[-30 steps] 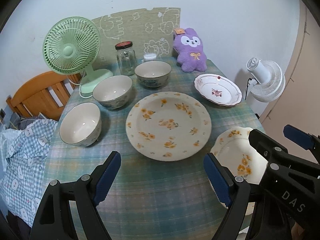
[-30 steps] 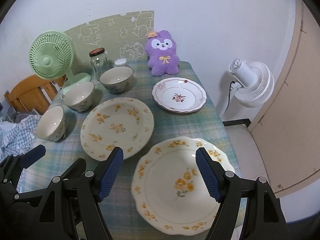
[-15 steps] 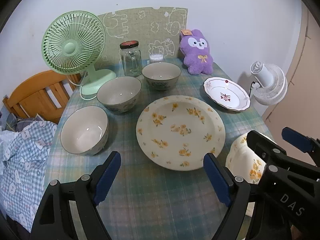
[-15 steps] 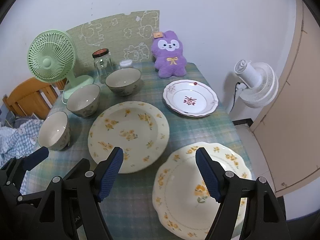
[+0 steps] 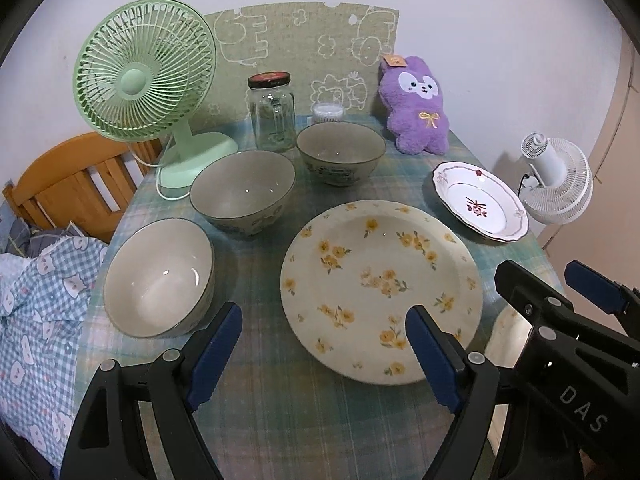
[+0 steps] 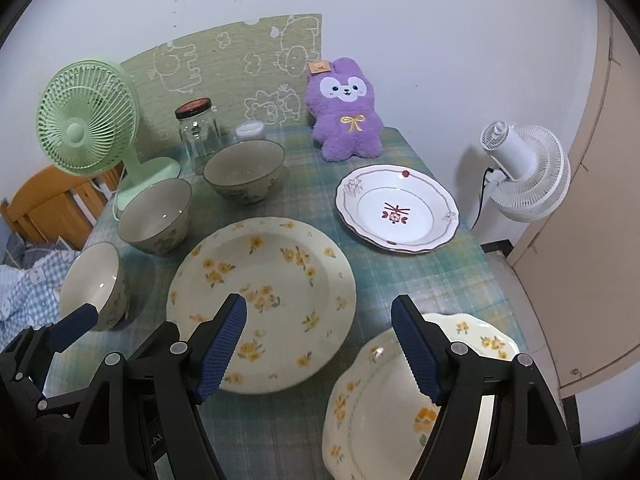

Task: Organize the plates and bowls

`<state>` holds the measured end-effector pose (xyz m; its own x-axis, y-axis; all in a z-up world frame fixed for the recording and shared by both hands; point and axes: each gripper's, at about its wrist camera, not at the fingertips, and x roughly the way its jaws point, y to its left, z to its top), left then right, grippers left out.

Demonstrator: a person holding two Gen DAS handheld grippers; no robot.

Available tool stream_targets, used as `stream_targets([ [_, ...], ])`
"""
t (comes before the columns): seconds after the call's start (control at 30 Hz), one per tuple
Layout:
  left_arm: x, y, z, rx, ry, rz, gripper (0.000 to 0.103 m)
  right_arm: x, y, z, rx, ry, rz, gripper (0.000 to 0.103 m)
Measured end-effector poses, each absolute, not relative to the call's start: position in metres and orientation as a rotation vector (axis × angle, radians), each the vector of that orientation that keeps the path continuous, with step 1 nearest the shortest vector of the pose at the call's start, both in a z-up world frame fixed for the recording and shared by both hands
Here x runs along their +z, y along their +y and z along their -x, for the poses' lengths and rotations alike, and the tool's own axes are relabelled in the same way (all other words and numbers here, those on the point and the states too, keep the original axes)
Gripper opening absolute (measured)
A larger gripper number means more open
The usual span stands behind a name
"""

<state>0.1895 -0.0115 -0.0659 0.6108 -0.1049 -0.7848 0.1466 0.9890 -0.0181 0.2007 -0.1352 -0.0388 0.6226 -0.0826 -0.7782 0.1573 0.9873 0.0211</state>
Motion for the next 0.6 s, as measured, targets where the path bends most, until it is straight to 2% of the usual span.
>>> stream_targets([
  [0.37, -0.092, -0.017, -0.222, -0.1, 0.931, -0.04, 0.084, -0.066, -0.141, -0.237, -0.108, 0.916, -0.084, 0.078],
  [0.6, -0.11, -0.022, -0.24, -0.082, 0.959, -0.029, 0.074, -0.084, -0.144, -0.257, -0.112, 0.943, -0.084, 0.076],
])
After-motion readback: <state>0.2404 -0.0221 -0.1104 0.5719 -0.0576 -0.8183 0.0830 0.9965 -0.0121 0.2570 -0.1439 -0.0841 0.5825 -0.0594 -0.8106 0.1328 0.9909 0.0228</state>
